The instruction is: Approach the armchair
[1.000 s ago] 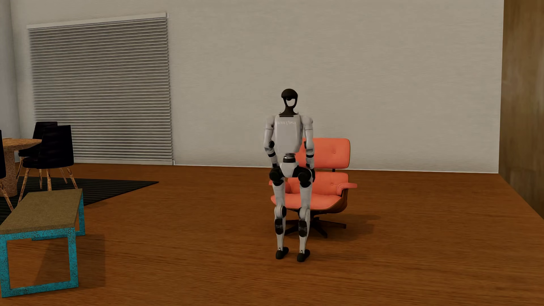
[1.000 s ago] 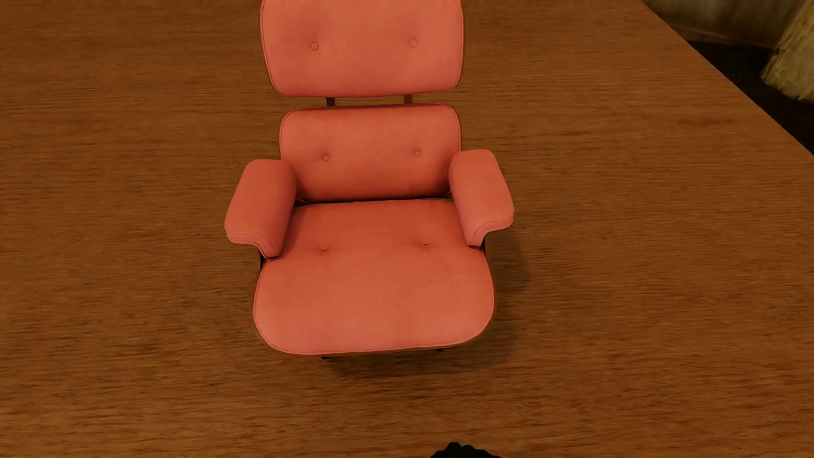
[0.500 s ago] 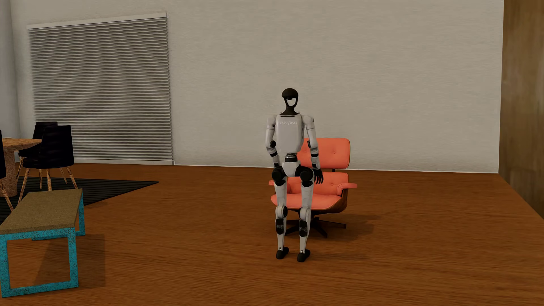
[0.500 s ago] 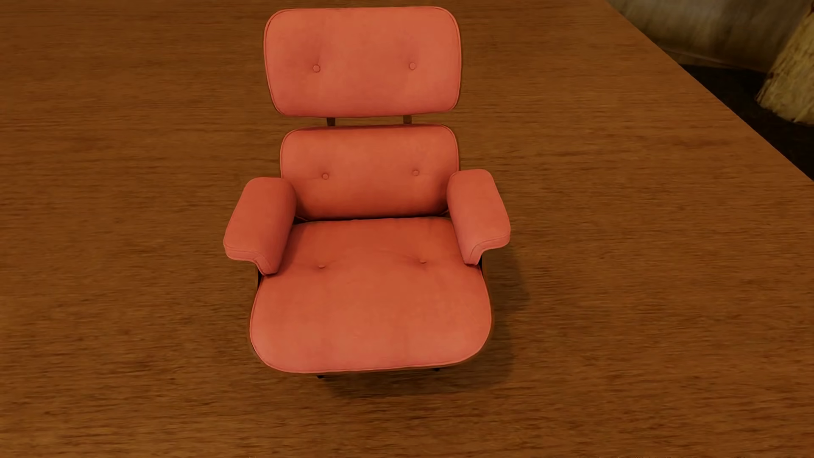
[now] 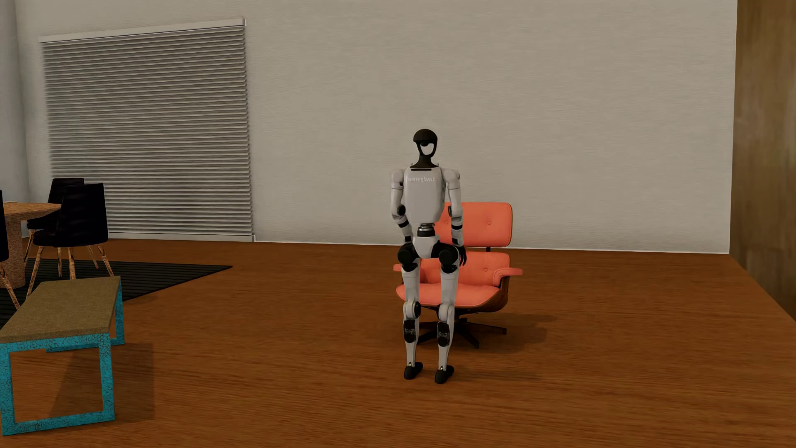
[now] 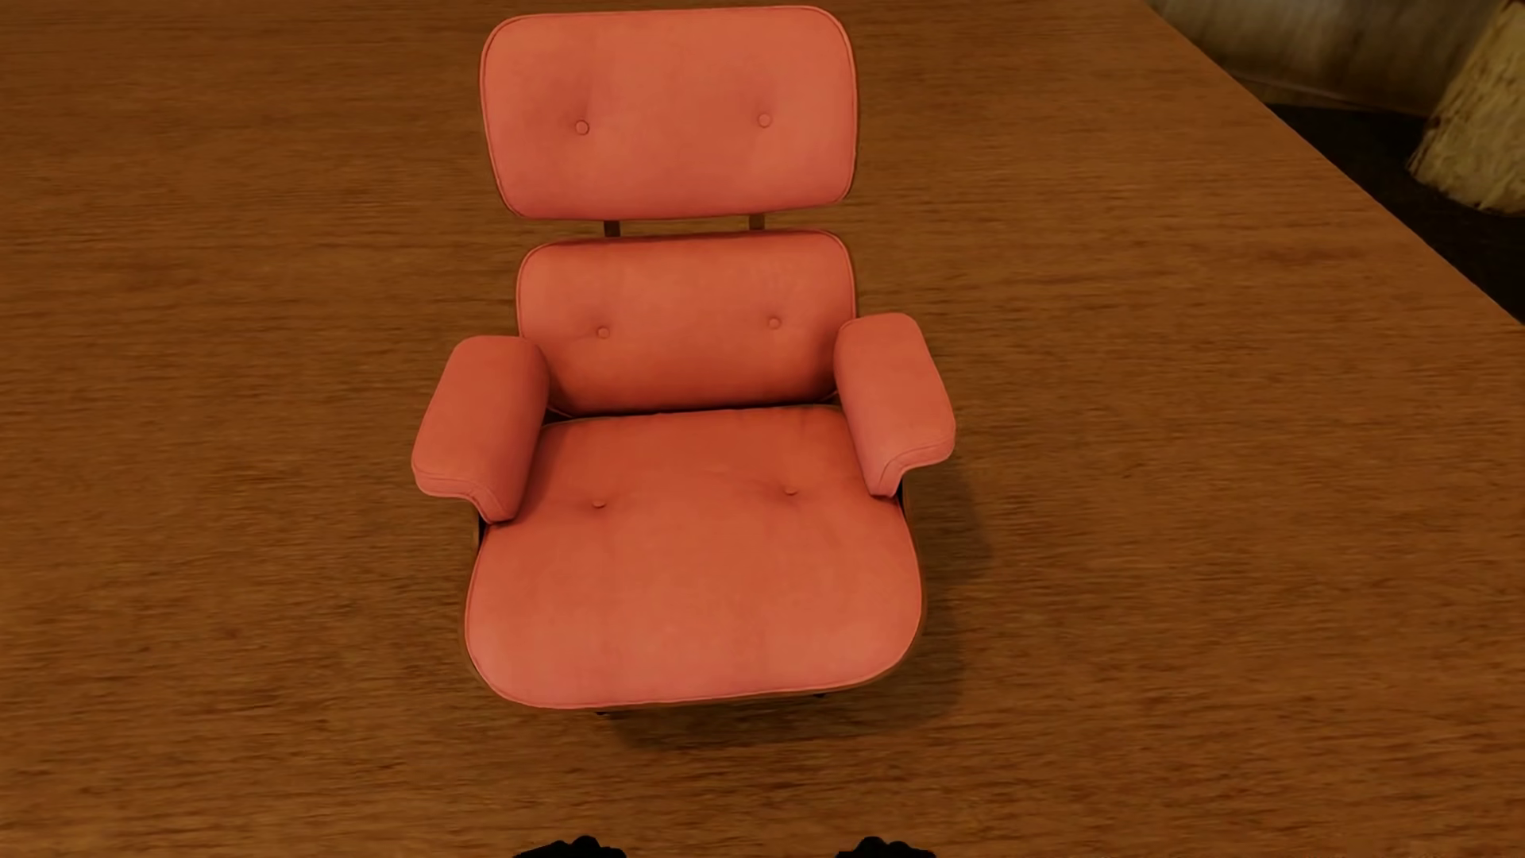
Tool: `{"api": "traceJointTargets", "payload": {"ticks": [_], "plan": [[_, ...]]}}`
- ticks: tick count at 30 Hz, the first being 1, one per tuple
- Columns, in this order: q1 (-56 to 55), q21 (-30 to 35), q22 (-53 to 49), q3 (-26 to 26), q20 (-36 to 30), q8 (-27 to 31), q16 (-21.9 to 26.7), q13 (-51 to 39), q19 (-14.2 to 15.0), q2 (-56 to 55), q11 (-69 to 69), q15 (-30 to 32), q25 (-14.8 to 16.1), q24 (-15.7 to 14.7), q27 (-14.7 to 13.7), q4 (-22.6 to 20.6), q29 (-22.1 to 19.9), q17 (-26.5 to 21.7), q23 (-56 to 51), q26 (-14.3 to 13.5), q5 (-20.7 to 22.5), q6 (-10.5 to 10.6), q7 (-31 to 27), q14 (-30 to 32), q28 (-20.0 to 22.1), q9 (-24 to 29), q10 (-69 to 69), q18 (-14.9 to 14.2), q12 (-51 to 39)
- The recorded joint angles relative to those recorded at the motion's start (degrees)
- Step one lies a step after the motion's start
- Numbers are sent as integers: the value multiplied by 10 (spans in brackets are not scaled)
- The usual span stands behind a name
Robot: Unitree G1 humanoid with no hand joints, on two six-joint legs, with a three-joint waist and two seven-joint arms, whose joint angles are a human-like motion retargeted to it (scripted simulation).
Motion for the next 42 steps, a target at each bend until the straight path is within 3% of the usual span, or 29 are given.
{"api": "traceJointTargets", "payload": {"ticks": [7,16,24,42], "plan": [[8,-6,6,-1,-19,2,-3,0,2,6,1,-4,-4,9,1,0,-4,1,5,2,-1,1,3,-5,-25,-1,-2,2,7],[19,-12,17,-1,-12,6,0,17,2,10,11,-12,-10,8,2,0,1,-3,20,12,0,1,8,-10,-19,3,-3,6,18],[26,-7,21,-1,-8,6,2,20,0,18,12,-15,-22,14,3,0,1,0,19,1,1,2,9,-12,-14,7,1,6,16],[21,29,18,0,-26,-2,6,17,-2,18,13,-16,-11,10,-6,2,8,-13,15,-5,2,3,1,-14,-13,7,9,2,16]]}}
